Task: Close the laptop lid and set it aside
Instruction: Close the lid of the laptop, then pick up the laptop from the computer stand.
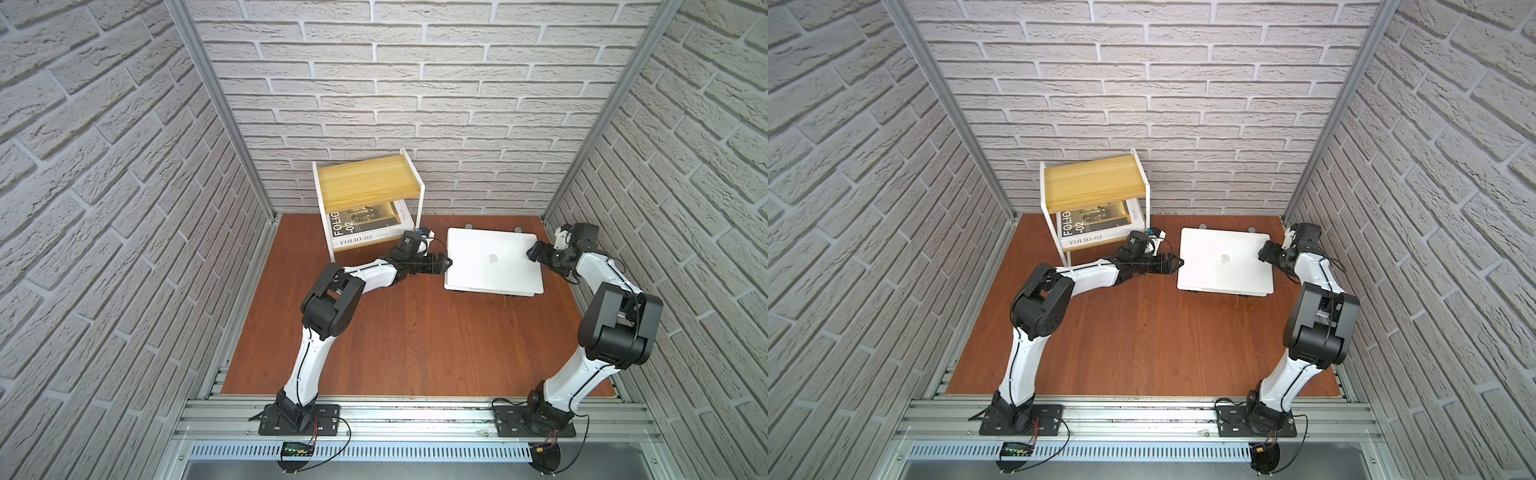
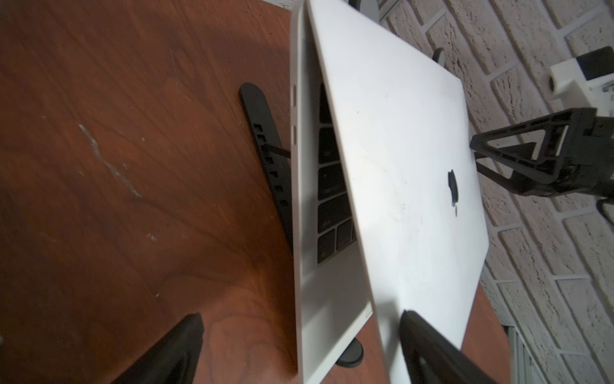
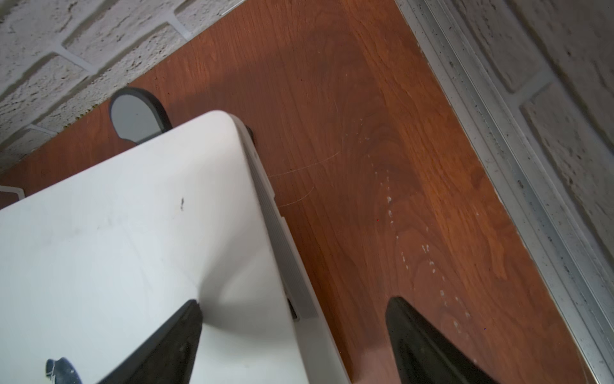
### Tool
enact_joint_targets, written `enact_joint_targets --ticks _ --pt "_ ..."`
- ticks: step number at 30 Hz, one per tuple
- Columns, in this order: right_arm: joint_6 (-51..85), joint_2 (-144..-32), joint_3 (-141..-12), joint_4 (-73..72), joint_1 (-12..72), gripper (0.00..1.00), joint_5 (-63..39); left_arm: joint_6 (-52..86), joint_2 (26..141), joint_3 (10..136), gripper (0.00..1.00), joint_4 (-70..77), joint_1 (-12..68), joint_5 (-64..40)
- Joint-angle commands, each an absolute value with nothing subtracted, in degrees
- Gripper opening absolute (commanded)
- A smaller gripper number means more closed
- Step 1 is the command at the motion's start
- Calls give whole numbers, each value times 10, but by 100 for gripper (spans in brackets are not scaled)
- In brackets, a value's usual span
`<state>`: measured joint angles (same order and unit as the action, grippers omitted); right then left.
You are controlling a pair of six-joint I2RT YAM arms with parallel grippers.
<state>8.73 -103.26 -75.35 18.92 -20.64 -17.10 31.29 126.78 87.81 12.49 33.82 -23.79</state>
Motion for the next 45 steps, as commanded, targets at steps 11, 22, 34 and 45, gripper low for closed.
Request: enact_joint_targets --ticks 11,22,34,45 --pt "61 -1098 -738 123 -252 85 -301 335 1332 922 88 141 352 -251" --pt "35 -1128 -759 151 -274 78 -442 335 1343 922 77 155 366 -247" --pt "-33 -1187 -833 237 -285 77 -520 334 1365 957 69 149 371 -255" --pt "-54 -1199 -858 272 -285 63 -575 332 1375 981 45 136 373 -261"
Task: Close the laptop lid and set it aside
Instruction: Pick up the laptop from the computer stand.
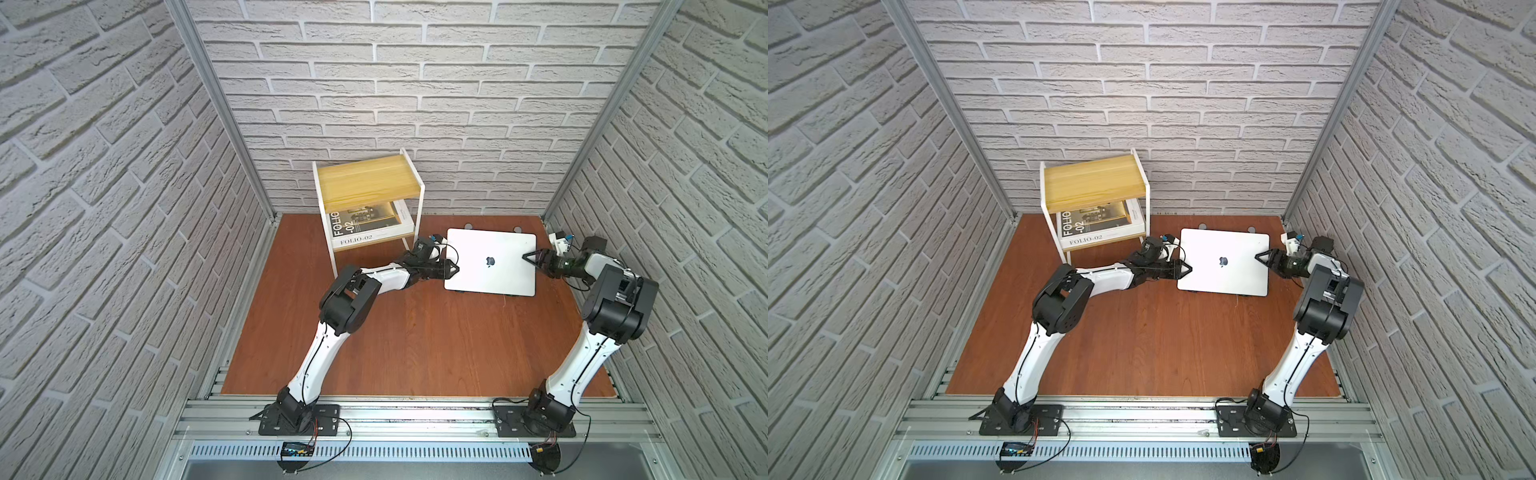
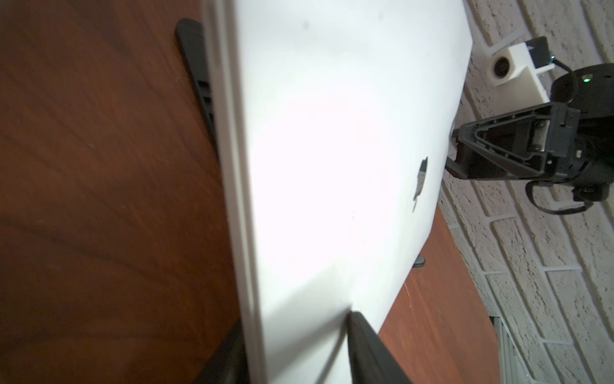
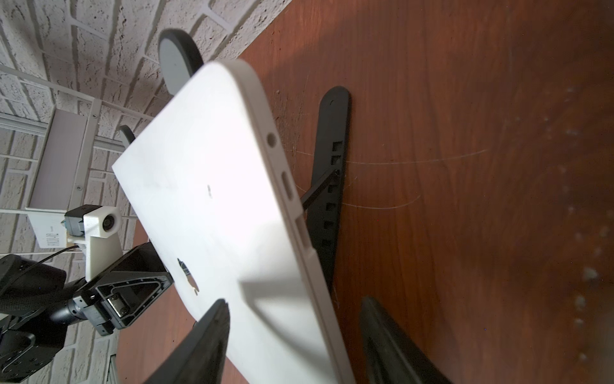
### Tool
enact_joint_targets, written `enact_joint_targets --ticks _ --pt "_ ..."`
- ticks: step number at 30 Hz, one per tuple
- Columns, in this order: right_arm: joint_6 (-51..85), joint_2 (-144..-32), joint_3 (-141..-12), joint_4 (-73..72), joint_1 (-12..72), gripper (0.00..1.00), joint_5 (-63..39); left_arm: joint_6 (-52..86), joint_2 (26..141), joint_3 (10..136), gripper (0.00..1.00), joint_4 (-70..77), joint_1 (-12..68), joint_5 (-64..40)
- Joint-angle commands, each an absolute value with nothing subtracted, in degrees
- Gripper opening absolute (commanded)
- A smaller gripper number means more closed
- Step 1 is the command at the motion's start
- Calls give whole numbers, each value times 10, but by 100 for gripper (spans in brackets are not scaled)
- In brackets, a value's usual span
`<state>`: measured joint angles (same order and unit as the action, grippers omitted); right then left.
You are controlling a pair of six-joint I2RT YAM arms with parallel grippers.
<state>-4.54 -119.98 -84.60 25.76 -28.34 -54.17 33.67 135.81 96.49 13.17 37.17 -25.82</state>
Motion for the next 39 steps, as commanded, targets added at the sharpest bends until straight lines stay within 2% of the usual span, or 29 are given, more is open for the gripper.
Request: enact_joint_targets --ticks 1,7,13,23,32,35,36,37,39 --pt "-52 -1196 -857 271 -284 61 -580 332 1374 983 42 135 373 -262" --pt "-40 -1177 -849 261 -283 52 -604 324 1371 995 31 114 373 -264" --pt "-22 -1169 -842 252 -282 43 -629 319 1365 998 25 97 373 -258" --pt "-31 -1140 -838 286 -271 36 -689 320 1359 1006 24 82 372 -261" --pt "-104 -1082 -837 386 -270 31 -766 341 1348 1006 24 58 361 -287" --pt "-186 -1073 -854 486 -271 30 -818 339 1334 997 24 60 363 -291" --pt "-255 -1077 -872 559 -270 30 -837 339 1330 995 23 59 363 -292" --pt "-369 -1085 -896 645 -272 29 -872 340 1326 995 23 57 363 -294" --pt "-661 -1131 -967 957 -280 29 -920 340 1318 992 23 54 364 -297"
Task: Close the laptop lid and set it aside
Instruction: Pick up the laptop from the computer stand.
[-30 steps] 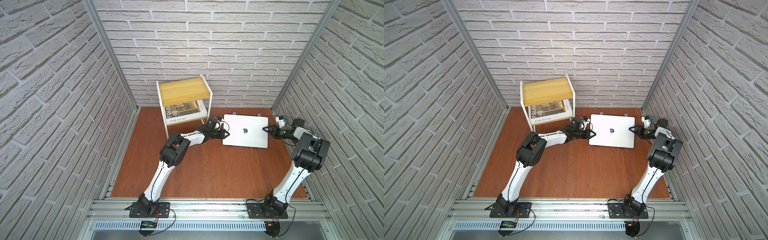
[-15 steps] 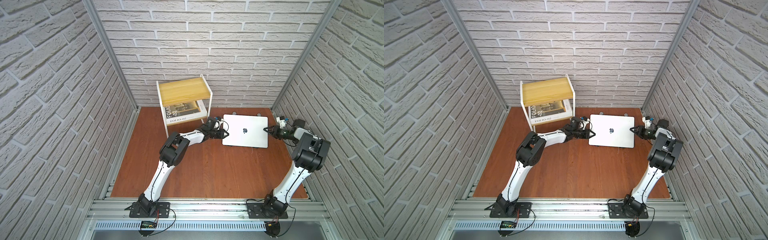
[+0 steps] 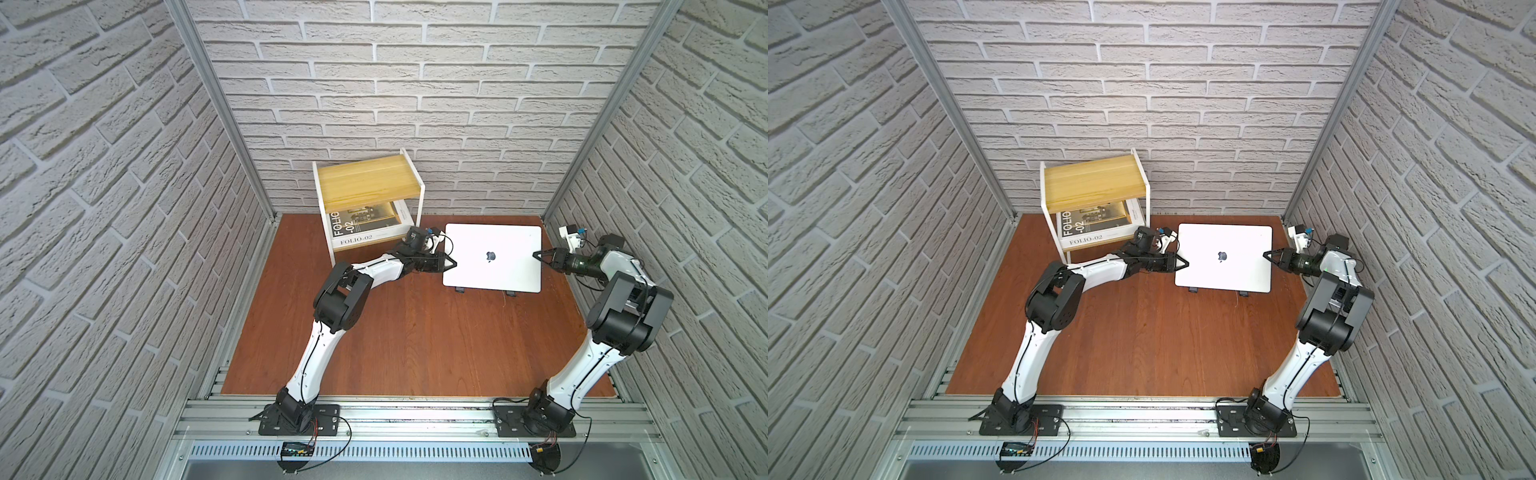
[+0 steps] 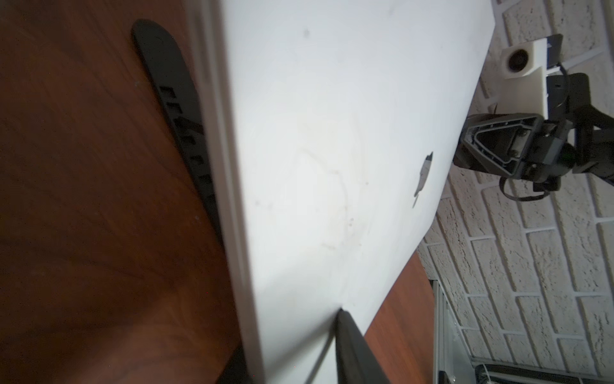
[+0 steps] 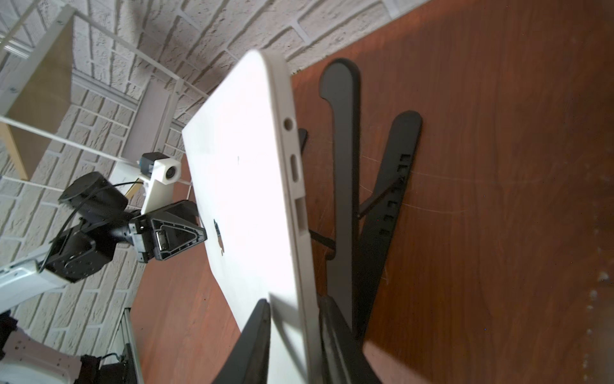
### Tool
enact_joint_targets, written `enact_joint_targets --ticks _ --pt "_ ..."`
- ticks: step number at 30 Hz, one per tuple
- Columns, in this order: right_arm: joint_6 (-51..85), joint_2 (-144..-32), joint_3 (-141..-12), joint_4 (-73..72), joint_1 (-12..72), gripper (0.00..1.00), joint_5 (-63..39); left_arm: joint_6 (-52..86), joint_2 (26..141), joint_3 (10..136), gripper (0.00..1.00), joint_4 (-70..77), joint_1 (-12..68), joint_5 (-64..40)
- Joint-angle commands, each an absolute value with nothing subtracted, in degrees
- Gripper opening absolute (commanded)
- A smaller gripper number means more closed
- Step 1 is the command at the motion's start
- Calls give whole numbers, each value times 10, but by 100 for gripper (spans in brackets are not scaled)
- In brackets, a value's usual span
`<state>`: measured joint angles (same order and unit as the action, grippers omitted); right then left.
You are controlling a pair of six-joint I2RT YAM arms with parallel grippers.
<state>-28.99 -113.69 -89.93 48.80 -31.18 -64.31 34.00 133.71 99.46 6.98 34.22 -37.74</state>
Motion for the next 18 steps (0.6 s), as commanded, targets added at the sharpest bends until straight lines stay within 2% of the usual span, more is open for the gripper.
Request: enact_joint_targets --ticks 1,4,12,16,18 --pt "-659 -1155 -994 997 -279 28 -922 339 1314 991 23 50 365 -297" --pt "-664 -1189 -1012 1008 -275 28 -922 337 1304 981 23 49 365 -293" --pt "-688 -1170 -978 1009 -261 29 -922 325 1293 995 21 30 372 -289" --pt "-679 -1149 -961 1009 -255 23 -923 319 1276 1001 19 6 377 -283" --pt "-660 -1139 -956 1009 -255 14 -923 319 1262 994 19 1 378 -279"
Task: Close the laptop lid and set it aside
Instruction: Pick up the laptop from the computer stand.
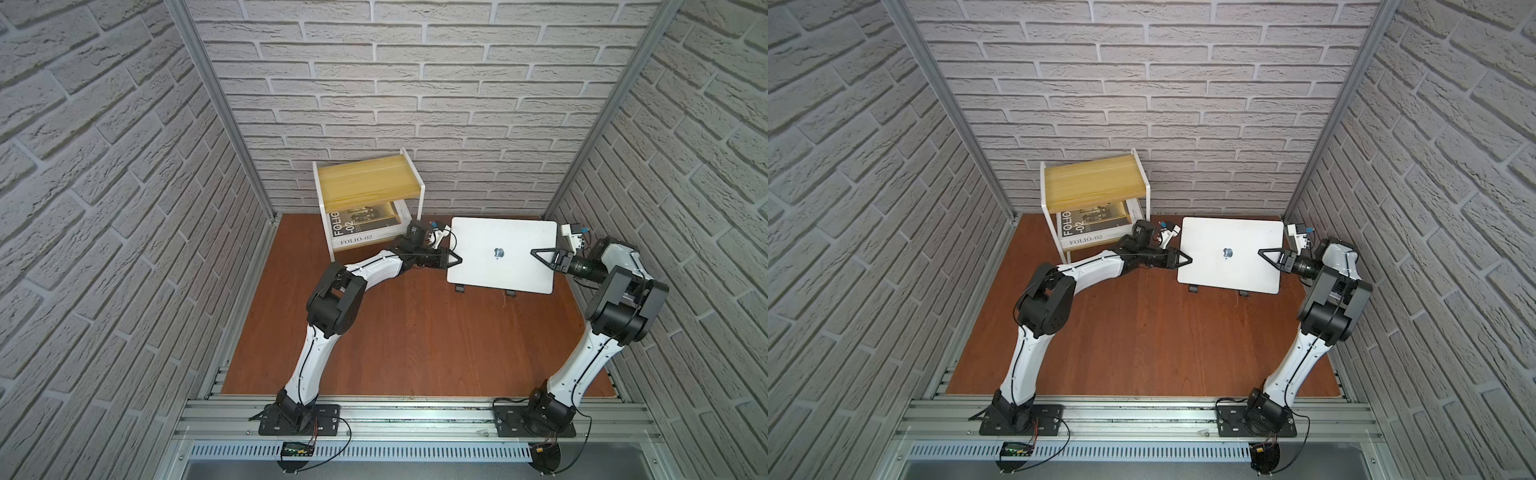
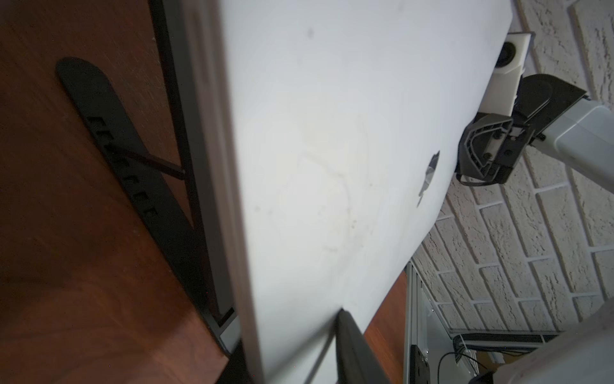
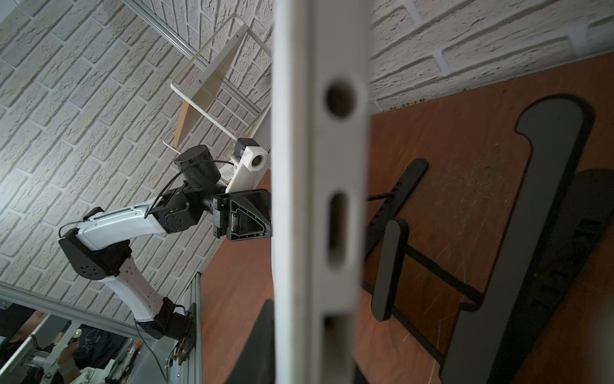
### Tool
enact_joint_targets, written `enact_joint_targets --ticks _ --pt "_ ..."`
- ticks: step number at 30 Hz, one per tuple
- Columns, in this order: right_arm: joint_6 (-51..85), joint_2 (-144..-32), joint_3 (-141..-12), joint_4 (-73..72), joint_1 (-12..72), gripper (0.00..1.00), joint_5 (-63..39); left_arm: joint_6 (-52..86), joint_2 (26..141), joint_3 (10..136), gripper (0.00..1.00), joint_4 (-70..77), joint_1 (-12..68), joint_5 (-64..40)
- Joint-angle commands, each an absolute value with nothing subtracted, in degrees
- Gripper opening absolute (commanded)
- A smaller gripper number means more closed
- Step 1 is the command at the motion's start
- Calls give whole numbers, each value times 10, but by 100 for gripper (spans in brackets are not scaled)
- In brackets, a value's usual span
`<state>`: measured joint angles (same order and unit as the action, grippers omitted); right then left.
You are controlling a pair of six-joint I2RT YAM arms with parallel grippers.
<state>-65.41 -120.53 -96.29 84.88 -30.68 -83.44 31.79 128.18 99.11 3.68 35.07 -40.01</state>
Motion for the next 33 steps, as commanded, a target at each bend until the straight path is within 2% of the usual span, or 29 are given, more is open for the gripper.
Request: enact_joint_targets --ticks 1,4,6,14,23,33 --pt "-650 -1138 -955 1010 -254 12 -923 318 1256 990 19 -3 378 -277" --pt "-635 -1101 -943 1009 -252 10 -923 321 1239 978 19 -12 379 -273" --pt "-612 -1097 -951 1010 -248 4 -923 321 1228 974 19 -16 380 -270" --pt "-527 -1074 -1002 1011 -233 3 -923 316 1186 985 20 -51 386 -258" --pt "-393 -1074 -1181 1010 -223 3 -922 303 1156 1042 21 -100 401 -249" --pt "-318 -1092 -1338 1009 -224 3 -922 297 1135 1088 21 -136 410 -243"
